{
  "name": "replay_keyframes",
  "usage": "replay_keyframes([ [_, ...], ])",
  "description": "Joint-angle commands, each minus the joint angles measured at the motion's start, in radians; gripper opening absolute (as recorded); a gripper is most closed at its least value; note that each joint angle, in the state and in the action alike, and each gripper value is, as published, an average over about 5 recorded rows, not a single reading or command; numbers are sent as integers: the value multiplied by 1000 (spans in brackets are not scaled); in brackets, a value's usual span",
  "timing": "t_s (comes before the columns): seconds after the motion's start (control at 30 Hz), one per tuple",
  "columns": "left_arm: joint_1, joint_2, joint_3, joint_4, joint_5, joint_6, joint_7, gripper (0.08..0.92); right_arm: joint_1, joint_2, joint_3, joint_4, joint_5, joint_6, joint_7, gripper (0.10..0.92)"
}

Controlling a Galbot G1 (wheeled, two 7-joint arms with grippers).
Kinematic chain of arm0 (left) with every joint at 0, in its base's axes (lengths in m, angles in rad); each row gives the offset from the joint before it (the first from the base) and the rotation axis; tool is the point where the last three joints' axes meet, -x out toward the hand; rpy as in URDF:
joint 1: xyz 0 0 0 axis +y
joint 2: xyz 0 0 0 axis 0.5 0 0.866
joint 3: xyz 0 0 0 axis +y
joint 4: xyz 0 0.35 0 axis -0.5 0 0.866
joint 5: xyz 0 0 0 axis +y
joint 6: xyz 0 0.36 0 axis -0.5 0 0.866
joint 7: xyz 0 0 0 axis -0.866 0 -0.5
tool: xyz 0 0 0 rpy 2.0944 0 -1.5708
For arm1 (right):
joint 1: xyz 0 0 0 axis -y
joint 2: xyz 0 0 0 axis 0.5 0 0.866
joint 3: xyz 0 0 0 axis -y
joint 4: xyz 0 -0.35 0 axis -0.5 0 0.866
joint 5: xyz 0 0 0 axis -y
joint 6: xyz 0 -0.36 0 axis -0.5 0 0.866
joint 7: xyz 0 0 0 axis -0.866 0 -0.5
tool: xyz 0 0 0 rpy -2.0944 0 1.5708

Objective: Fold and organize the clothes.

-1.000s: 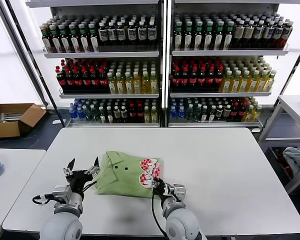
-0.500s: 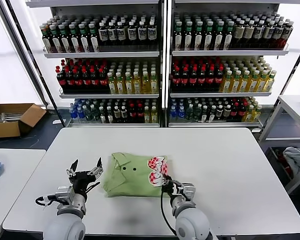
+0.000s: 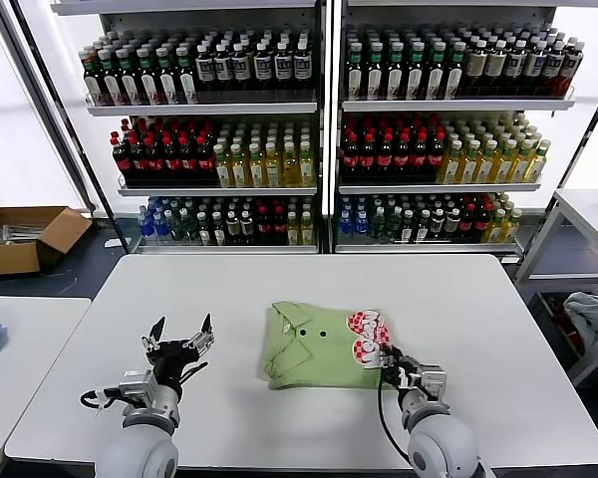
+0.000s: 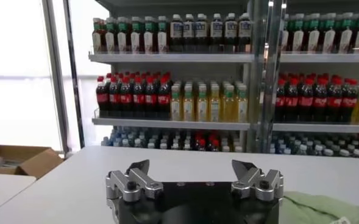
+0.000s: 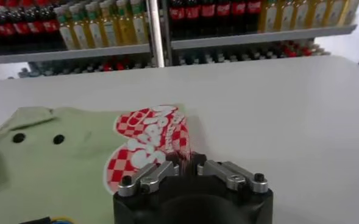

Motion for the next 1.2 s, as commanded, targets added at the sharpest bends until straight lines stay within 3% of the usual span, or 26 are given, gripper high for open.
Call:
replay_keyframes([
  [0.03,14,0,1,-10,2,0,1,823,-59,4,41,111,-258,117,-61,261],
  [0.23,30,-4,5,-24,11,0,2,823,-7,106,-84,118,-305,189,-102,425],
  [0.67,75,-19,-10,-49,20,-7,8,823,124,200,-208,-160,-237,90,-30,790],
  [0.83,76,-21,-7,-50,22,-7,10,823,130,214,-197,-186,-157,50,17,821],
  [1.2,74,-21,-4,-42,28,-6,14,823,126,218,-182,-201,-135,46,19,823],
])
